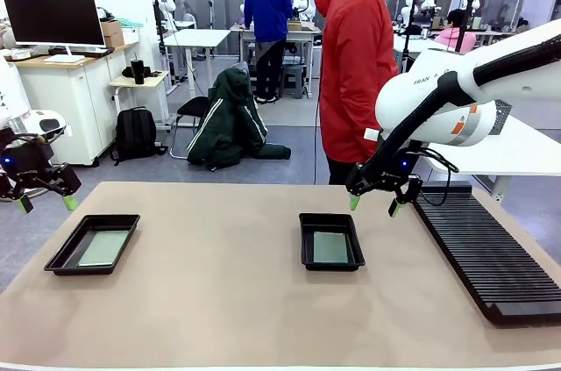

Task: Inspect and transfer BCBs to ESD trays.
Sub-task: Pick up the ESD tray and place it on the left side of the table.

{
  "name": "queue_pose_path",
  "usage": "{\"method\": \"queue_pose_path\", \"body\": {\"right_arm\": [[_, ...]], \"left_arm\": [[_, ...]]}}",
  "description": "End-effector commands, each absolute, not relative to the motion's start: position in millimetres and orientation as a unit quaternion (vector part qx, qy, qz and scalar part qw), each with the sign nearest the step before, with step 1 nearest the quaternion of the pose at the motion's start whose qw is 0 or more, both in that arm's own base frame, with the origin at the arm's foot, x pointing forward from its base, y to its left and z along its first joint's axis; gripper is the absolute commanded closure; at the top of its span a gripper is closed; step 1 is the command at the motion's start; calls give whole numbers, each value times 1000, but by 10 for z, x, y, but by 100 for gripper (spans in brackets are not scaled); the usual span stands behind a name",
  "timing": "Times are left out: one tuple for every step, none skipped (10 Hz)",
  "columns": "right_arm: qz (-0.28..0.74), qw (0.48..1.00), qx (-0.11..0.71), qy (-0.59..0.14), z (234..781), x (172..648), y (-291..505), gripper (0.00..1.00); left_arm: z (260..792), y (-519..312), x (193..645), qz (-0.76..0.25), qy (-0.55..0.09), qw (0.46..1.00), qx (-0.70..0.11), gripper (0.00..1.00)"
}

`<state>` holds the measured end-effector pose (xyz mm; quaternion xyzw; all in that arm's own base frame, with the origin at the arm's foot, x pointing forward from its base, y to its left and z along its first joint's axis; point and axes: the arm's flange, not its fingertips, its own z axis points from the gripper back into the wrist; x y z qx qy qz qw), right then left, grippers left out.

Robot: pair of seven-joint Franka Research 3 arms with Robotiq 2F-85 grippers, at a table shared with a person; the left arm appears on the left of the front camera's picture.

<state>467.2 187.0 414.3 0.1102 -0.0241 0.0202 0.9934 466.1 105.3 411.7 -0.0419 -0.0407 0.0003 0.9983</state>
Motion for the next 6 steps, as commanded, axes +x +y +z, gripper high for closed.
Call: {"method": "queue_pose_path", "body": {"right_arm": [[22, 993, 110, -25, 4134, 4664, 1868, 0], [22, 993, 110, -25, 4134, 4664, 1868, 0], [22, 993, 110, -25, 4134, 4664, 1868, 0], [22, 993, 110, -25, 4134, 4664, 1868, 0], [22, 993, 110, -25, 4134, 4664, 1868, 0], [22, 993, 110, -25, 4134, 4664, 1868, 0]], "left_arm": [[4095, 1063, 4661, -1, -45, 998, -43, 0], [4095, 1063, 4661, -1, -45, 998, -43, 0], [4095, 1063, 4661, -1, -45, 998, -43, 0], [4095, 1063, 4661, -1, -45, 998, -43, 0], [4095, 1063, 4661, -1, -45, 998, -43, 0], [4095, 1063, 4661, -1, -45, 998, -43, 0]]}}
